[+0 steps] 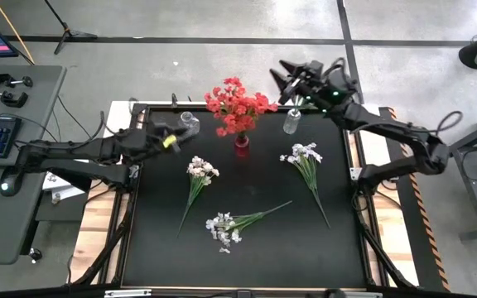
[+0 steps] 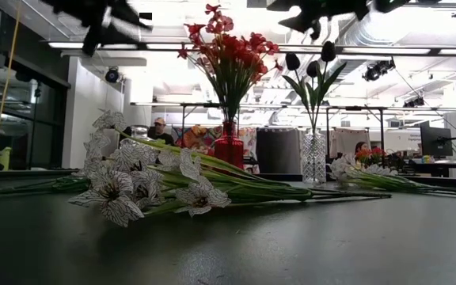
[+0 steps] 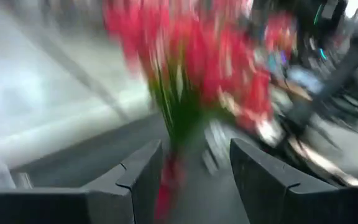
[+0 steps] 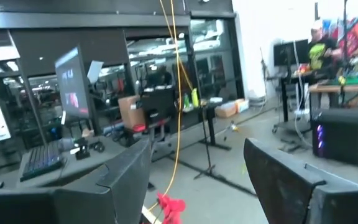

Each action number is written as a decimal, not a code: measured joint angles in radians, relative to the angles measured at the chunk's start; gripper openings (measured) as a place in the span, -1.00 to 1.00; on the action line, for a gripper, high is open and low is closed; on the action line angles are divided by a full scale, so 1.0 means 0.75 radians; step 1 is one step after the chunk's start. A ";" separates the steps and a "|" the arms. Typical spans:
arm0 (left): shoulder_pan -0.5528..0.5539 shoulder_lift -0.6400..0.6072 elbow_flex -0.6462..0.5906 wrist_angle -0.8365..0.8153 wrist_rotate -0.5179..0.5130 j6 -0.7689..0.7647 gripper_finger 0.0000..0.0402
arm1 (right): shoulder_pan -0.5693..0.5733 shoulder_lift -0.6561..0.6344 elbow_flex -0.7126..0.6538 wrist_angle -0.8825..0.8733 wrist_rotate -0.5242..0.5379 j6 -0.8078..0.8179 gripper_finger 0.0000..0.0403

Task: Sort flowers into vase by color
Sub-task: Put the top left white flowers into the left transparent flower vase

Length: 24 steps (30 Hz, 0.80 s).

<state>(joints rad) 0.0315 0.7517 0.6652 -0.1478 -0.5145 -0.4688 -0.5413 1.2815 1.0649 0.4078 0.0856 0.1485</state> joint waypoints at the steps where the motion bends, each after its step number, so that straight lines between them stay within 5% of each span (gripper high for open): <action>1: -0.002 0.006 0.006 -0.118 0.078 -0.136 -0.12 | -0.004 -0.030 0.000 -0.017 -0.001 -0.010 0.23; 6: -0.110 0.123 0.000 -0.599 0.477 -0.764 -0.12 | -0.012 -0.176 0.000 -0.146 -0.001 -0.037 0.23; 11: -0.337 0.304 0.000 -0.666 0.506 -1.094 -0.12 | -0.012 -0.295 0.001 -0.253 -0.001 -0.075 0.23; 24: -0.404 0.867 0.114 -0.682 0.489 -1.211 -0.12 | -0.012 -0.337 0.001 -0.472 0.058 -0.081 0.23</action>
<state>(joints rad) -0.2714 1.4023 0.7509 -0.6590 -0.1474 -1.3768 -0.5503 1.0284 1.0659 0.0540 0.1294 0.0875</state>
